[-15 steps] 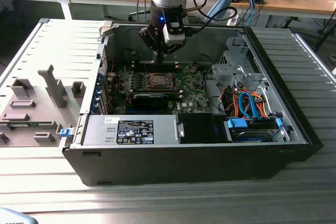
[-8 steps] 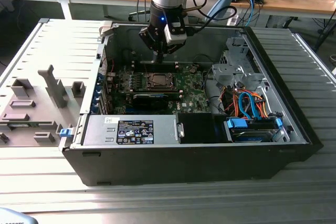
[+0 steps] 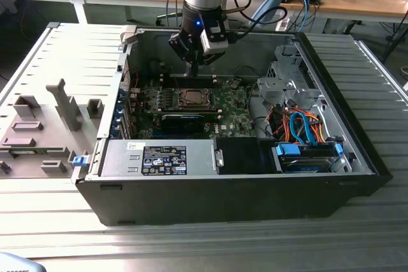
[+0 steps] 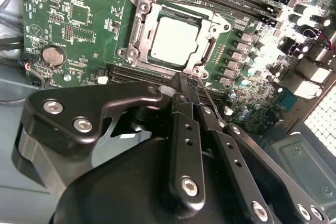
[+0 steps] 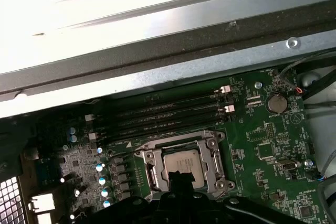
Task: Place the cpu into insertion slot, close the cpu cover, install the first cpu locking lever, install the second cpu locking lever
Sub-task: 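Install the first cpu locking lever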
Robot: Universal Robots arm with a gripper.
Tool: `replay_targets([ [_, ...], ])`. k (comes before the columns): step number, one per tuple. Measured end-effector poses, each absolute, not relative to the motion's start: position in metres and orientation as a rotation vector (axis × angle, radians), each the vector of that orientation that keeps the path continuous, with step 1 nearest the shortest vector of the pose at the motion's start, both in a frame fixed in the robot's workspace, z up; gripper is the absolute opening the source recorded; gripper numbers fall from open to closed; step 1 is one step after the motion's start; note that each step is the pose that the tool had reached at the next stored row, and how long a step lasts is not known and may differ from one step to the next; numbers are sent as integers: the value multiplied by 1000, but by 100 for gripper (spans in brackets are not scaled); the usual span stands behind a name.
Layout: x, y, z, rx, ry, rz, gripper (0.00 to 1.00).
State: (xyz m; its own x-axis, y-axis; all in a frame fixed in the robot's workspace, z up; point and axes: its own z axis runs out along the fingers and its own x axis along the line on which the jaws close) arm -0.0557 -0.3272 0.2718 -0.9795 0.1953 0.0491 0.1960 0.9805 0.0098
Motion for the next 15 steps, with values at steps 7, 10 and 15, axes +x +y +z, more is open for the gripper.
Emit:
replay_targets([
  [7,-56,-327,272,-241,-3084,-25,11],
  [10,-56,-327,272,-219,-3085,-26,11],
  [15,-56,-327,272,-189,-3087,-26,11],
])
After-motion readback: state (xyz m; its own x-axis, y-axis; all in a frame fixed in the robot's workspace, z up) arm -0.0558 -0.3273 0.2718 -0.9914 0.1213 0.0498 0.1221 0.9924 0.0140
